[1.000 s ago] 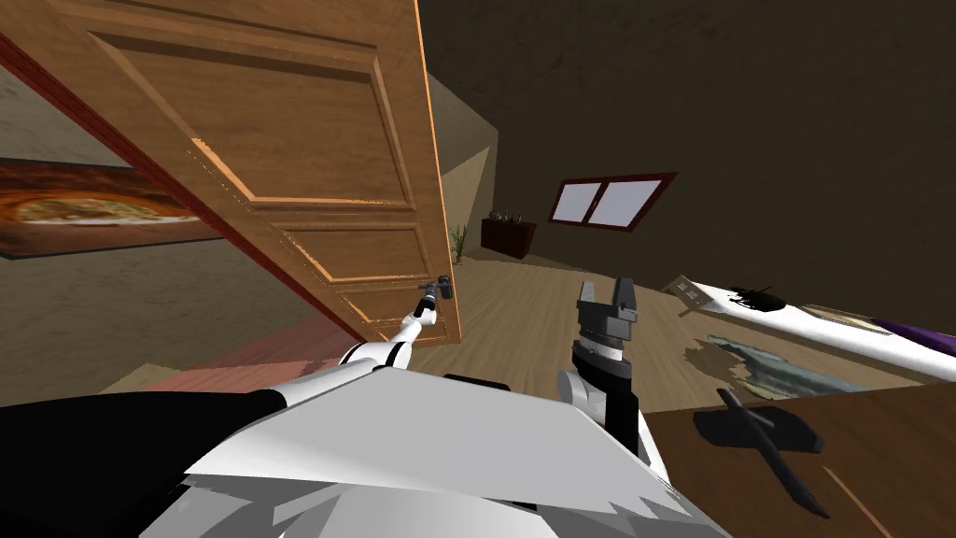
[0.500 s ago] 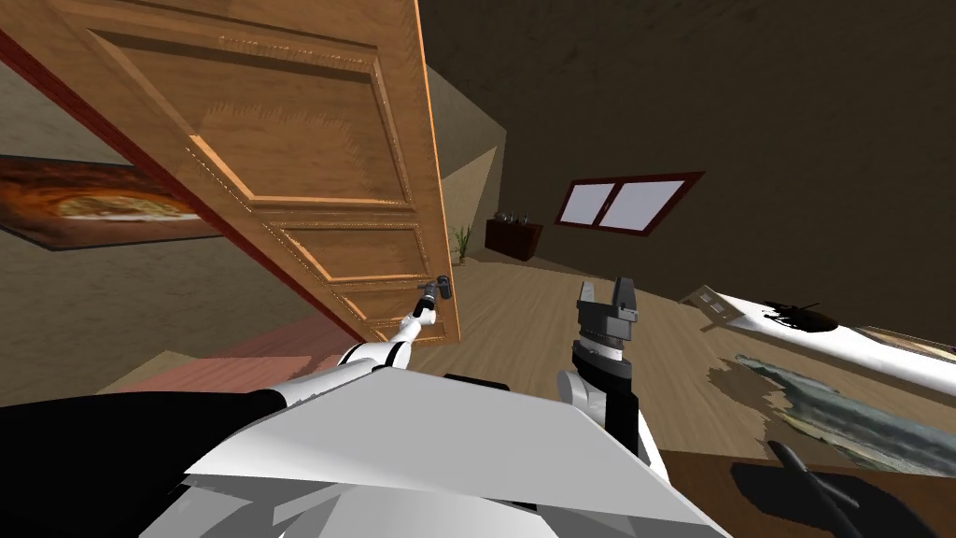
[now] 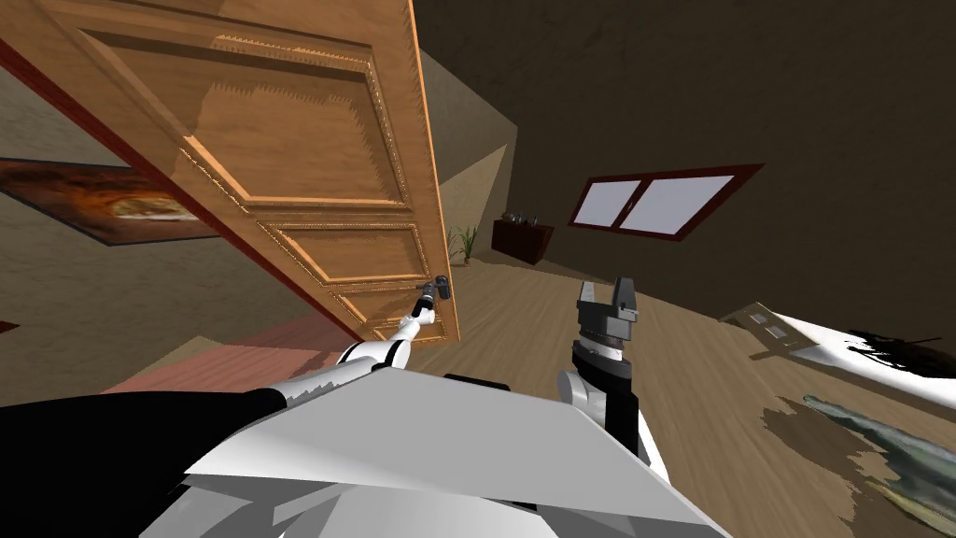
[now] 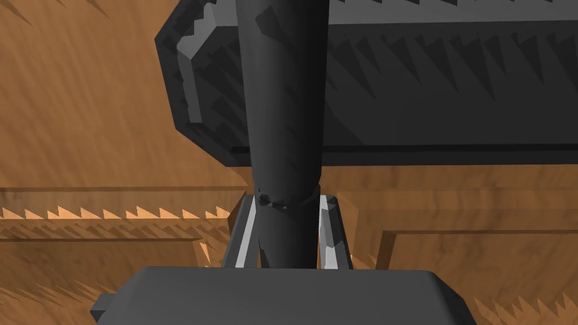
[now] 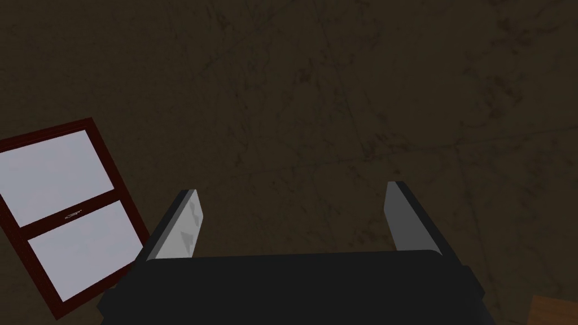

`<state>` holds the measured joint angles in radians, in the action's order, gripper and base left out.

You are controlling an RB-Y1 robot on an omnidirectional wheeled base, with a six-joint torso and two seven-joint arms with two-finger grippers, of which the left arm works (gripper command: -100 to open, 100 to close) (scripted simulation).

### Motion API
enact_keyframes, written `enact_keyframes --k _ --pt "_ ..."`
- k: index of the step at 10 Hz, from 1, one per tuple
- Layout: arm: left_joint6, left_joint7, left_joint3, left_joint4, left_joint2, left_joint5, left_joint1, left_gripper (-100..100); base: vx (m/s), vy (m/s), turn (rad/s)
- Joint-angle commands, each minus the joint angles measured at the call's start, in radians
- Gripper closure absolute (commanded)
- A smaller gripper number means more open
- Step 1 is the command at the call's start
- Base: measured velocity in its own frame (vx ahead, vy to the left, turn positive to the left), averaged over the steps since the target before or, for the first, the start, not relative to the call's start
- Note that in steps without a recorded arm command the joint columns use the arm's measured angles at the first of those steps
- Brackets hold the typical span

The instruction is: Push the door open

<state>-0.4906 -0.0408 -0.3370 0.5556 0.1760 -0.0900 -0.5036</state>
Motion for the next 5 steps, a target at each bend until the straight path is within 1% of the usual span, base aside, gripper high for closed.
enact_keyframes --k 1,2,3,4,5 --pt "-0.001 -0.006 -0.008 0.008 0.007 -0.004 0.003 100 0.188 -0.108 0.144" --pt "-0.001 -0.008 -0.01 0.007 0.008 -0.006 0.002 100 0.171 -0.099 0.136" --pt "-0.002 -0.01 -0.013 0.006 0.008 -0.008 0.002 100 0.191 -0.061 0.144" --pt "-0.002 -0.012 -0.014 0.005 0.009 -0.009 0.001 100 0.178 -0.086 0.093" --pt "-0.002 -0.012 -0.014 0.005 0.009 -0.009 0.001 100 0.093 -0.068 0.037"
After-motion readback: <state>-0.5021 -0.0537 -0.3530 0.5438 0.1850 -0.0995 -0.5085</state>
